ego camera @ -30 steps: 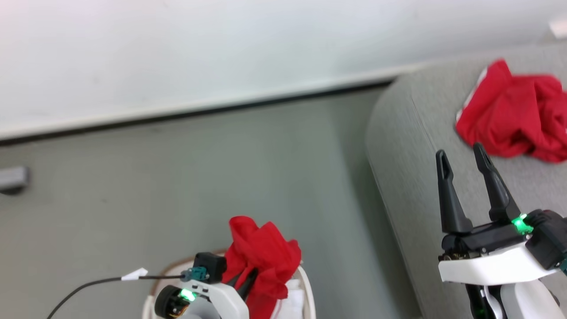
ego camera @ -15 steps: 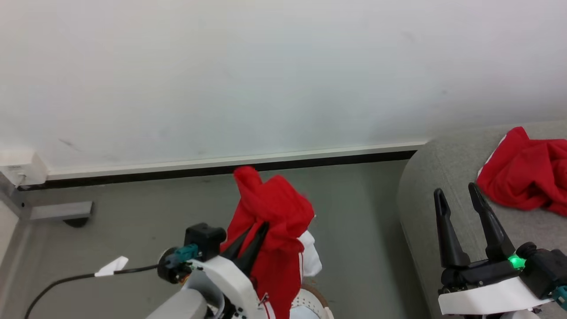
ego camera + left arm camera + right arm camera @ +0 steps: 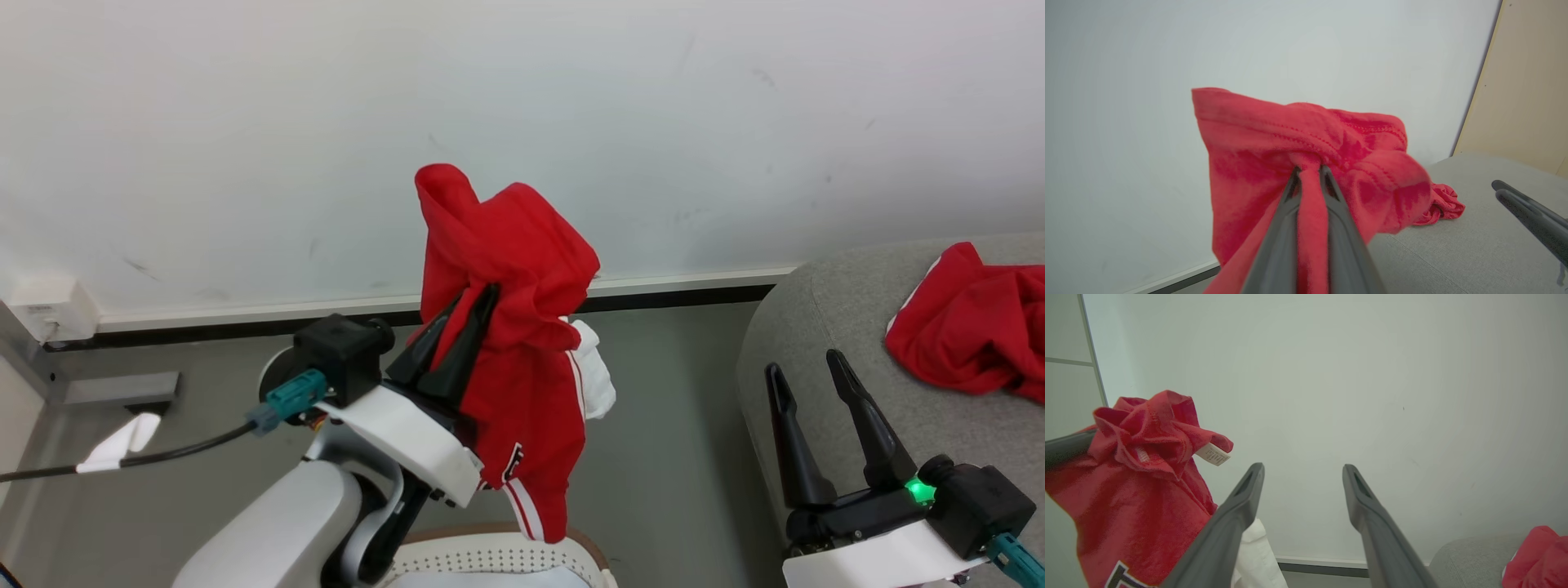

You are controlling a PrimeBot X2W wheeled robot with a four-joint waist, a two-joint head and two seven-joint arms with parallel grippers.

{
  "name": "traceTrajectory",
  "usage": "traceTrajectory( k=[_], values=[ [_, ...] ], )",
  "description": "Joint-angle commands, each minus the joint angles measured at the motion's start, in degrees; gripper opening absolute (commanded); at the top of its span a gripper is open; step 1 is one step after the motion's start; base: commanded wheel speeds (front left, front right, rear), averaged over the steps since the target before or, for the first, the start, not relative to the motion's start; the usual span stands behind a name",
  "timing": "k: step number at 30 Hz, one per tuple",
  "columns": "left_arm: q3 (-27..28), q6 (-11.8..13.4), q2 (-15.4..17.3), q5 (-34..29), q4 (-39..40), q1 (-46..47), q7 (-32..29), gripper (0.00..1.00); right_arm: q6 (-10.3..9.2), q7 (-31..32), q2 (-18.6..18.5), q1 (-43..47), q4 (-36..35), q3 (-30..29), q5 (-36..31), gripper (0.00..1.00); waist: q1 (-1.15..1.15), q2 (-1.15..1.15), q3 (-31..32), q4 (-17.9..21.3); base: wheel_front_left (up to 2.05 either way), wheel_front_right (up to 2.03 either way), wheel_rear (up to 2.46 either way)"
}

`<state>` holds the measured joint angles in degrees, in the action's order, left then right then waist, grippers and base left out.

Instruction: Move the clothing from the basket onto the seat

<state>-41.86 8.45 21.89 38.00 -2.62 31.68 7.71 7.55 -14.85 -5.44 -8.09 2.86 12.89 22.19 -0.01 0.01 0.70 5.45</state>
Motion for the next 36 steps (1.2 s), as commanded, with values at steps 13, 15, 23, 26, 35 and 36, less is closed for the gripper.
traceTrajectory(
  k=[13,15,23,26,35,36],
  values=[
    [0.39,2.72,2.05,-0.56,7.61,-1.12,-1.78,0.0,-0.13,0.5,-0.45,-0.88,0.14,2.9,0.94,1.0,0.01,-0.01,-0.57,0.12,0.0,0.0,0.0],
    [0.43,2.73,2.15,-0.44,7.78,-1.25,-1.58,0.0,-0.13,0.94,-0.93,-1.28,0.25,3.99,1.17,1.0,0.01,-0.01,-0.66,0.08,0.0,0.0,0.0],
    [-1.62,1.29,1.19,-0.75,7.46,-1.56,-1.33,0.0,-0.13,3.78,-3.72,-4.61,2.81,9.82,2.72,1.0,0.01,-0.01,-0.33,-0.96,0.0,0.0,0.0],
    [-4.07,0.3,-0.37,-1.03,6.63,-1.96,-1.61,0.0,-0.13,5.23,-5.14,-5.86,4.21,13.76,4.13,1.0,0.01,-0.01,0.14,-2.43,0.0,0.0,0.0],
    [-8.99,-2.06,-4.88,-1.08,4.06,-2.23,-1.4,0.0,-0.13,9.87,-11.62,-11.46,7.67,28.87,12.1,1.0,0.01,-0.01,1.86,-7.21,0.0,0.0,0.0],
    [-9.37,-2.34,-5.22,-1.03,3.91,-2.2,-1.44,0.0,-0.13,10.07,-12.03,-12.05,8.03,30.14,13.0,1.0,0.01,-0.01,2.04,-7.68,0.0,0.0,0.0]
  ],
)
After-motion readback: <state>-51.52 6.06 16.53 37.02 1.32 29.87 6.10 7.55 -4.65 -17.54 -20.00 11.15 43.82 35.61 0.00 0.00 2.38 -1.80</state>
